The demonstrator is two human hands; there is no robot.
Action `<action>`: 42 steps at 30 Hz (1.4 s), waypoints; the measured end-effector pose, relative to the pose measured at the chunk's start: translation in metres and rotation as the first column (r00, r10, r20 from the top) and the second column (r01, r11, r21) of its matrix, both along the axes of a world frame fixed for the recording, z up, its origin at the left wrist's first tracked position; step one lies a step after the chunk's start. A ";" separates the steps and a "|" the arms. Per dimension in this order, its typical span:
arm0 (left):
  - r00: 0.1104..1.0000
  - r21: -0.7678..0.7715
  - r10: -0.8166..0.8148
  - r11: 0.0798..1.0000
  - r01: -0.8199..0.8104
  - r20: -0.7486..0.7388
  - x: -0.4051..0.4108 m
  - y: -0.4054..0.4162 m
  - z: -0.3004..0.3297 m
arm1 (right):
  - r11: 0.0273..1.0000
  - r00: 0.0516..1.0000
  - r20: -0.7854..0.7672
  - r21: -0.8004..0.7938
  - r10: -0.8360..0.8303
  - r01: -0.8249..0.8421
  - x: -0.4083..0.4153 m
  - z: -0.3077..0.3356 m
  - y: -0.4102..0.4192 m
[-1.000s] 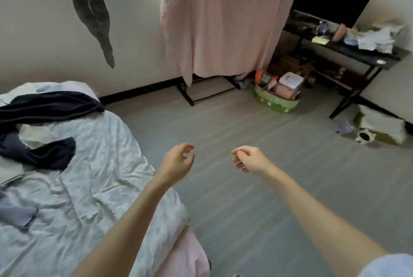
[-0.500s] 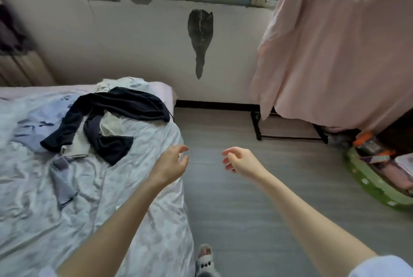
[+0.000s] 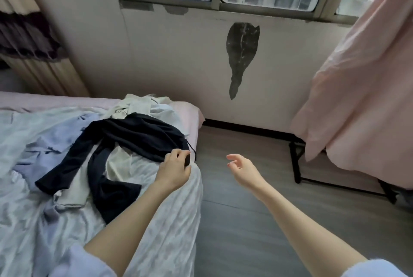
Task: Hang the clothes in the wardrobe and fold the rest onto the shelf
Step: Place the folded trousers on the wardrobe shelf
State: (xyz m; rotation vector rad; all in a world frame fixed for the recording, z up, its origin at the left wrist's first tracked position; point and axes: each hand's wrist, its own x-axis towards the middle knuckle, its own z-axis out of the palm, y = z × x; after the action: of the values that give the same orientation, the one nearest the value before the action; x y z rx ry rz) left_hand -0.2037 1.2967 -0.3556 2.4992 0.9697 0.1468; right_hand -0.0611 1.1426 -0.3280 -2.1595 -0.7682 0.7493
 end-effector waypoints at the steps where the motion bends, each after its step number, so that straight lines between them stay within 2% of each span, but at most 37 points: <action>1: 1.000 0.002 -0.003 1.000 0.003 -0.027 0.010 0.012 -0.004 | 1.000 1.000 -0.009 -0.004 0.005 -0.006 0.011 -0.004 0.013; 10: 0.931 0.044 -0.074 0.994 0.096 -0.358 0.111 0.143 -0.119 | 0.995 0.998 0.008 -0.075 0.064 -0.064 0.128 -0.106 0.155; 12: 0.874 0.034 -0.124 0.987 0.159 -0.470 0.120 0.164 -0.158 | 0.991 0.997 -0.008 -0.109 0.073 -0.073 0.139 -0.141 0.179; 16: 0.699 0.114 -0.157 0.939 0.325 -0.698 0.120 0.184 -0.222 | 0.979 0.993 -0.027 -0.166 0.117 -0.120 0.150 -0.192 0.205; 17: 0.699 0.137 -0.148 0.932 0.335 -0.700 0.117 0.189 -0.232 | 0.975 0.991 -0.031 -0.181 0.128 -0.132 0.148 -0.204 0.211; 19: 0.794 0.243 -0.110 0.919 0.311 -0.598 0.121 0.193 -0.237 | 0.966 0.987 -0.038 -0.202 0.157 -0.162 0.145 -0.218 0.218; 21: 0.894 0.316 -0.114 0.910 0.269 -0.432 0.129 0.195 -0.227 | 0.957 0.982 -0.044 -0.220 0.184 -0.189 0.141 -0.224 0.220; 22: 0.935 0.240 -0.088 0.954 0.178 -0.345 0.130 0.198 -0.219 | 0.953 0.981 -0.056 -0.232 0.187 -0.195 0.138 -0.224 0.220; 24: 0.983 0.017 0.091 0.996 -0.089 -0.159 0.136 0.207 -0.194 | 0.951 0.979 -0.080 -0.233 0.189 -0.202 0.133 -0.215 0.219; 27: 0.971 -0.135 0.228 0.967 -0.217 0.074 0.143 0.224 -0.143 | 0.965 0.972 -0.099 -0.134 0.215 -0.227 0.128 -0.186 0.218; 29: 0.946 -0.207 0.225 0.962 -0.177 0.233 0.145 0.229 -0.094 | 0.967 0.964 -0.086 -0.015 0.252 -0.254 0.126 -0.155 0.221; 31: 0.918 -0.292 0.174 0.954 -0.067 0.357 0.145 0.229 -0.038 | 0.955 0.958 -0.052 0.110 0.283 -0.276 0.122 -0.112 0.223; 35: 0.852 -0.477 0.166 0.872 0.108 0.496 0.141 0.205 0.065 | 0.864 0.929 0.008 0.364 0.371 -0.348 0.108 -0.020 0.223; 39: 0.795 -0.557 0.164 0.793 0.246 0.584 0.146 0.180 0.148 | 0.878 0.975 -0.040 0.443 0.219 -0.179 0.100 0.049 0.209; 42: 0.759 -0.604 0.188 0.732 0.316 0.624 0.151 0.165 0.198 | 0.909 0.996 -0.008 0.408 0.091 -0.080 0.109 0.090 0.185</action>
State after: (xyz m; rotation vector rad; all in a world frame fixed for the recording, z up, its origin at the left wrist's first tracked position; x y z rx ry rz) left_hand -0.0522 1.4614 -0.1571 1.5802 0.4809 0.5061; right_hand 0.0483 1.3275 -0.2381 -1.7448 -0.9204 0.5974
